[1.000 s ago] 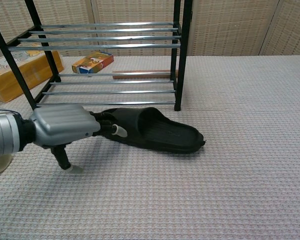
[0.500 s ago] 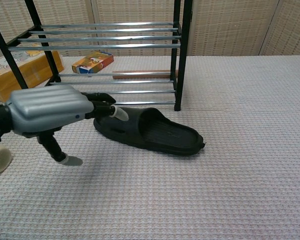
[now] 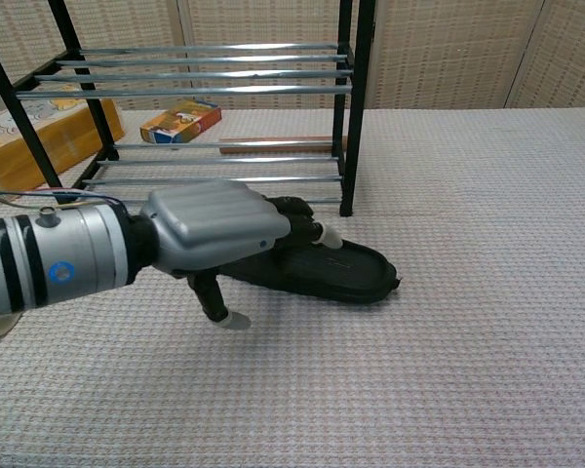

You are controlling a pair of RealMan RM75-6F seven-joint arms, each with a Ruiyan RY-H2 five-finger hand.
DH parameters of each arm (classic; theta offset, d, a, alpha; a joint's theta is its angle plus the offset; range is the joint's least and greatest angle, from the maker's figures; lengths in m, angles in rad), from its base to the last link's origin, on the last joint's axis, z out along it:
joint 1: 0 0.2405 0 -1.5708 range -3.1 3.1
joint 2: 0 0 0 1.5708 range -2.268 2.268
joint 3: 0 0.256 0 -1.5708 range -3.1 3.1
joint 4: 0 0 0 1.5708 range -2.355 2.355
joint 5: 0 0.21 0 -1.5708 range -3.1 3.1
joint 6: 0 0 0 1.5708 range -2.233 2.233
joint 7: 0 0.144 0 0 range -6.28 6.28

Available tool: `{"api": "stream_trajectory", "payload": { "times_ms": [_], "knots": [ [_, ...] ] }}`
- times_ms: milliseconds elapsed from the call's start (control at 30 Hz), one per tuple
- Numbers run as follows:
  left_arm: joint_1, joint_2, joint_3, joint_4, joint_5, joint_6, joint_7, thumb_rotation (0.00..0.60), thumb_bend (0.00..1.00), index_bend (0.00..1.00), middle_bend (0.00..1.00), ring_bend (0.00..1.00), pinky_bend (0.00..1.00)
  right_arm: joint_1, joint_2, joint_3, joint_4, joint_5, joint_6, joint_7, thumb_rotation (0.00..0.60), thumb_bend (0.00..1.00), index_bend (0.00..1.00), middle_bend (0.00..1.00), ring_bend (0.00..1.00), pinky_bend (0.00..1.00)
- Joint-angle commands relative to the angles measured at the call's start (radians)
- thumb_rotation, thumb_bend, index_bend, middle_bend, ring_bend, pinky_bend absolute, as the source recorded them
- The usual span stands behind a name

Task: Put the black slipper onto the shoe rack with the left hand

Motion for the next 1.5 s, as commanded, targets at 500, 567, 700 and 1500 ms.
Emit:
{"api": "stream_trajectory", "payload": {
  "times_ms": [500, 567, 700, 1500],
  "knots": [
    [-0.069, -0.012, 0.091, 0.027, -0.02, 0.044, 0.269, 0.6, 0.22, 0.12, 0.3, 0.06, 0.26, -0.003, -0.003, -0.001, 0.008, 0.002, -0.009, 0.026, 0.6, 0.24, 0.15, 0.25, 0.18, 0.2],
    [-0.069, 0.0, 0.101, 0.017, -0.018, 0.051, 0.284, 0.6, 0.22, 0.13, 0.3, 0.06, 0.26, -0.004, -0.004, -0.002, 0.01, 0.002, -0.01, 0.028, 0.6, 0.23, 0.15, 0.25, 0.18, 0.2],
    [-0.065, 0.037, 0.128, -0.011, -0.03, 0.055, 0.317, 0.6, 0.22, 0.14, 0.32, 0.07, 0.26, -0.004, -0.006, -0.002, 0.012, 0.001, -0.011, 0.032, 0.6, 0.23, 0.15, 0.25, 0.18, 0.2],
    [0.013, 0.323, 0.253, -0.246, -0.082, 0.166, 0.357, 0.6, 0.22, 0.23, 0.36, 0.13, 0.26, -0.01, -0.01, -0.004, 0.017, -0.016, 0.002, 0.046, 0.6, 0.23, 0.15, 0.25, 0.18, 0.2]
  ]
}}
